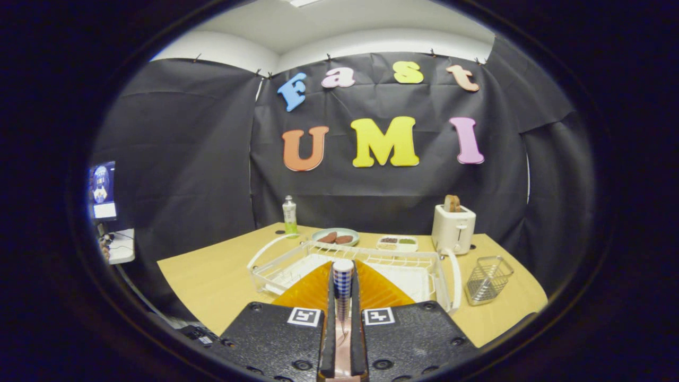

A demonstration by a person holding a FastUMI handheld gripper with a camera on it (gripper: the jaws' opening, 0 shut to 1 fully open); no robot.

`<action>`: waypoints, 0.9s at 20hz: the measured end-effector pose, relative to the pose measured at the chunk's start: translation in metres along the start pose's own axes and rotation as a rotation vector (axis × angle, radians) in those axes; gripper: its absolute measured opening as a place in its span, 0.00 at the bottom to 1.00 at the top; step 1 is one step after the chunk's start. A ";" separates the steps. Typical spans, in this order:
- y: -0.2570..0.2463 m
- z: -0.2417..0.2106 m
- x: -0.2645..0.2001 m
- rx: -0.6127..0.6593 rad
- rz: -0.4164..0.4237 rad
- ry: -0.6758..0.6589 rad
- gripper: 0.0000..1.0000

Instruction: Take the plate from the dish rack, then take the spoon from the basket and place it into the plate.

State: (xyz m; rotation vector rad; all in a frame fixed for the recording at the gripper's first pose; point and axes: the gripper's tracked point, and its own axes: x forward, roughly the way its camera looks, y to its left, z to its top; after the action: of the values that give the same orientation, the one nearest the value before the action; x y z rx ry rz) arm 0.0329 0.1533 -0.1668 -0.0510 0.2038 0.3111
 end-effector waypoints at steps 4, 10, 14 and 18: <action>0.024 -0.024 0.012 0.012 0.017 0.036 0.16; 0.021 -0.028 0.012 0.018 0.015 0.046 0.20; -0.002 -0.028 0.003 0.013 -0.022 0.070 0.34; -0.039 -0.022 -0.007 0.016 -0.131 0.051 0.91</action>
State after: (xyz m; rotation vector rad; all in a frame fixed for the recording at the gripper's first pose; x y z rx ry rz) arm 0.0341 0.1126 -0.1864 -0.0562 0.2523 0.1782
